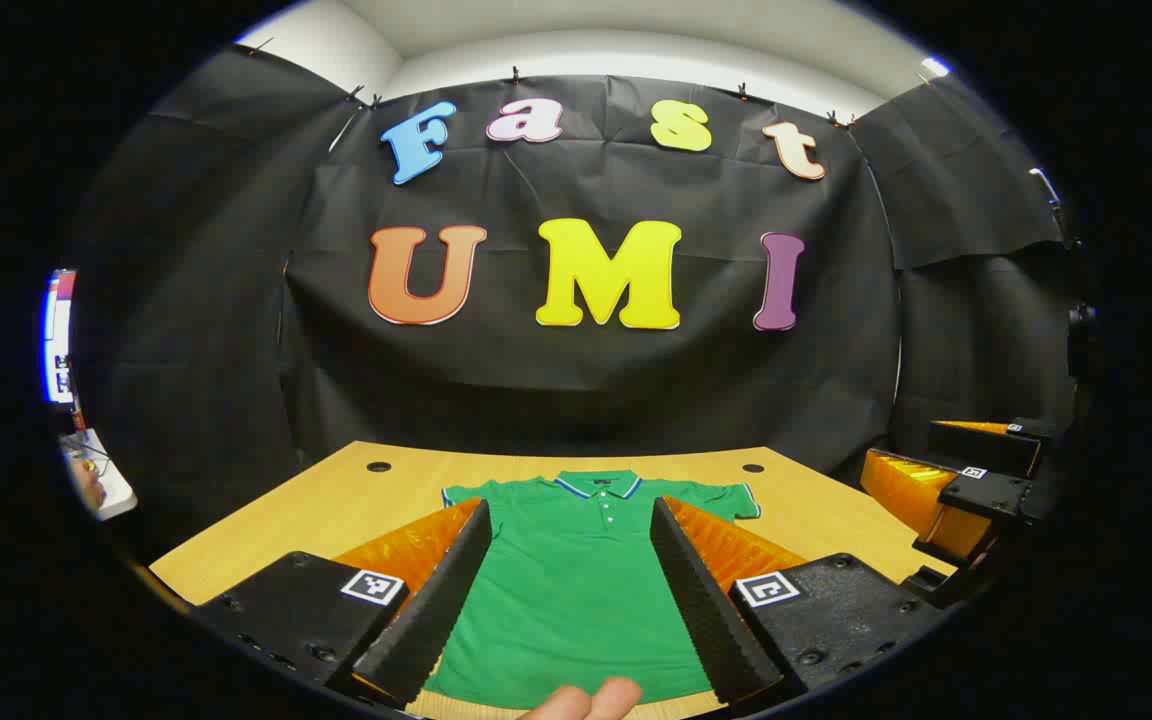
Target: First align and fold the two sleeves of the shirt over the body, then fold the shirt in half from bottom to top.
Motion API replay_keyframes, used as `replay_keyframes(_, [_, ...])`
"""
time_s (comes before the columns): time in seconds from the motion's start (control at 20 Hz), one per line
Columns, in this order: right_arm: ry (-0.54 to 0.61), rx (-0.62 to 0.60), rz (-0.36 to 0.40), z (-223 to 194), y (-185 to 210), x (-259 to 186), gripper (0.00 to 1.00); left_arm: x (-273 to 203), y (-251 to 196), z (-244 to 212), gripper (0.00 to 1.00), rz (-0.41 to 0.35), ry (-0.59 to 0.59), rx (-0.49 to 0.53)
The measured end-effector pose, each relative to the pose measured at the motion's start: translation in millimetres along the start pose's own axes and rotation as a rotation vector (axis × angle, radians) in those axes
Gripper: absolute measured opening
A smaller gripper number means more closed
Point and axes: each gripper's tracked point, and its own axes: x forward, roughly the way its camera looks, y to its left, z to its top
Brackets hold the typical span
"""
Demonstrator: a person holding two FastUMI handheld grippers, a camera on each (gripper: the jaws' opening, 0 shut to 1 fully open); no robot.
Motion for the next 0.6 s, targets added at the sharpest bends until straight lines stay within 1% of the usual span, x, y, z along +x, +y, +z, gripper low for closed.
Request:
replay_keyframes(0.05, [-0.003,-0.007,-0.001,-2.9,-0.6,0.9,0.93,-0.5,-2.5,1.9,1.0,-0.003,-0.007,-0.006])
replay_keyframes(0.1, [0.001,-0.016,0.002,-5.8,0.5,3.3,0.97,-1.5,-4.8,3.2,1.0,-0.013,-0.014,-0.018])
replay_keyframes(0.15, [0.011,-0.032,0.005,-11.7,1.7,4.3,0.97,-2.6,-5.6,4.1,1.0,-0.02,-0.018,-0.027])
replay_keyframes(0.3, [0.013,-0.042,0.006,-17.2,1.7,7.8,0.97,2.2,-1.0,-2.0,1.0,-0.005,-0.001,-0.019])
replay_keyframes(0.35, [0.012,-0.052,-0.003,-21.1,0.0,10.3,0.95,4.0,0.1,-6.4,1.0,0.002,0.012,-0.016])
replay_keyframes(0.4, [0.026,-0.051,0.002,-25.6,2.4,11.5,0.97,7.5,-0.4,-10.8,1.0,0.003,0.03,-0.033])
replay_keyframes(0.5, [0.038,-0.042,0.019,-27.7,3.9,12.5,0.97,8.3,-6.2,-12.7,1.0,-0.022,0.039,-0.053])
replay_keyframes(0.6, [0.03,-0.051,0.014,-25.6,0.5,13.1,0.97,10.2,1.2,-9.8,1.0,-0.003,0.026,-0.049])
